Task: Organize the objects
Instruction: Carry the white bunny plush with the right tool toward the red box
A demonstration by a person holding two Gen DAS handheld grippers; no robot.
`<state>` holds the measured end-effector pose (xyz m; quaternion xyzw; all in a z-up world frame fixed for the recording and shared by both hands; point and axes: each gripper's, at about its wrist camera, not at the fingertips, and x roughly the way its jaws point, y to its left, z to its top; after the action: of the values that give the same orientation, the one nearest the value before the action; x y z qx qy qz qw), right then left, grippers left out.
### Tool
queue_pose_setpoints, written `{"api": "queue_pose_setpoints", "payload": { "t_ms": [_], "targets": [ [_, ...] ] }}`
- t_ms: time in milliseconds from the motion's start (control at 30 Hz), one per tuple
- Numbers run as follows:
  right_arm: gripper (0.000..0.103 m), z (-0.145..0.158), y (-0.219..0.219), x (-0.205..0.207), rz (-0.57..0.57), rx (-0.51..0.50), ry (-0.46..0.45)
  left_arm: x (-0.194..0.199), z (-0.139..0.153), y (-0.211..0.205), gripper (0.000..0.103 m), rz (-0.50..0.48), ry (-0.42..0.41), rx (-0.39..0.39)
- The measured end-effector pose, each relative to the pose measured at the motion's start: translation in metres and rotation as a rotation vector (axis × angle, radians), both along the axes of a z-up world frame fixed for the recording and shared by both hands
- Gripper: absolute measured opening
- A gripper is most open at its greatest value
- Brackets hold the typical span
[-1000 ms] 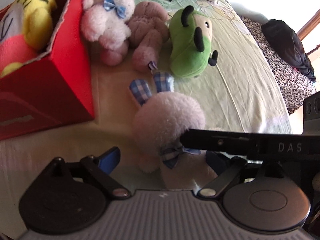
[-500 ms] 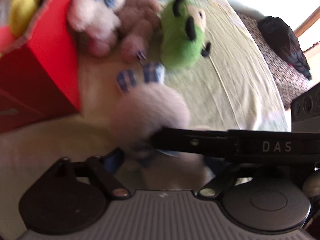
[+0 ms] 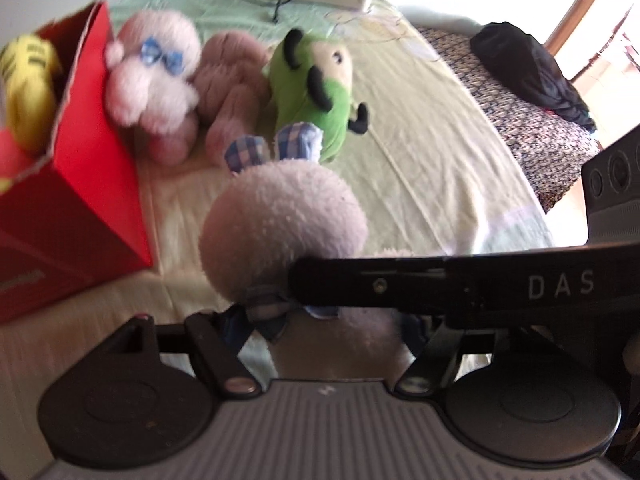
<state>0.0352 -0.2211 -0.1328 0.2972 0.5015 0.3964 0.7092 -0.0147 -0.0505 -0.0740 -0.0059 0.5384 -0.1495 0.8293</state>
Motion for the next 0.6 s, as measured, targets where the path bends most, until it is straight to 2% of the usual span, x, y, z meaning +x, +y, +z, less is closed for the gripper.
{"api": "queue_pose_setpoints", "payload": {
  "t_ms": [267,600],
  "targets": [
    [0.042,0.046,0.02,-0.02,-0.072,-0.019,-0.184,-0.007,0.037,0.018,0.073,-0.081,-0.13,-0.049],
    [0.042,0.082,0.069,-0.04,-0.135,-0.039,-0.337,-0.017,0.063,0.078,0.073,-0.12,-0.223,-0.124]
  ]
}}
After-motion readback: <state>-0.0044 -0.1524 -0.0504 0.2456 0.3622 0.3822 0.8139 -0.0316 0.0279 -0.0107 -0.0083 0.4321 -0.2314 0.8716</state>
